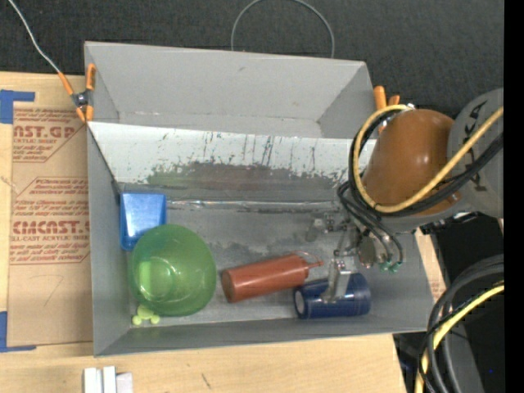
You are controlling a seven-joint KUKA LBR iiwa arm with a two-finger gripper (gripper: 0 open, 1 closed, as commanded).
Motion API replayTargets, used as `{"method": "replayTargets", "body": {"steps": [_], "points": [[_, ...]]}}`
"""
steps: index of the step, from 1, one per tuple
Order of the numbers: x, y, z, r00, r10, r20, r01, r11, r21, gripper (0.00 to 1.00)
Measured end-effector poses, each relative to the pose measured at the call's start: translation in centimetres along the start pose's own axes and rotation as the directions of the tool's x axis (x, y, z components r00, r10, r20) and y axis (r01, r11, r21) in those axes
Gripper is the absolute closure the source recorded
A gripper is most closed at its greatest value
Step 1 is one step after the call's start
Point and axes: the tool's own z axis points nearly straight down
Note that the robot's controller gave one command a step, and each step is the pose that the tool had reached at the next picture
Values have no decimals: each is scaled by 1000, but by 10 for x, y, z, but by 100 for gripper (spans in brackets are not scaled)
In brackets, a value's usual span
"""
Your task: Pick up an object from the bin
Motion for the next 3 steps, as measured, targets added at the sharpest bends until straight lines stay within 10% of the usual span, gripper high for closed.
{"method": "replayTargets", "body": {"steps": [3], "points": [[-3,49,84,986,-164,7,164,986,1,0]]}}
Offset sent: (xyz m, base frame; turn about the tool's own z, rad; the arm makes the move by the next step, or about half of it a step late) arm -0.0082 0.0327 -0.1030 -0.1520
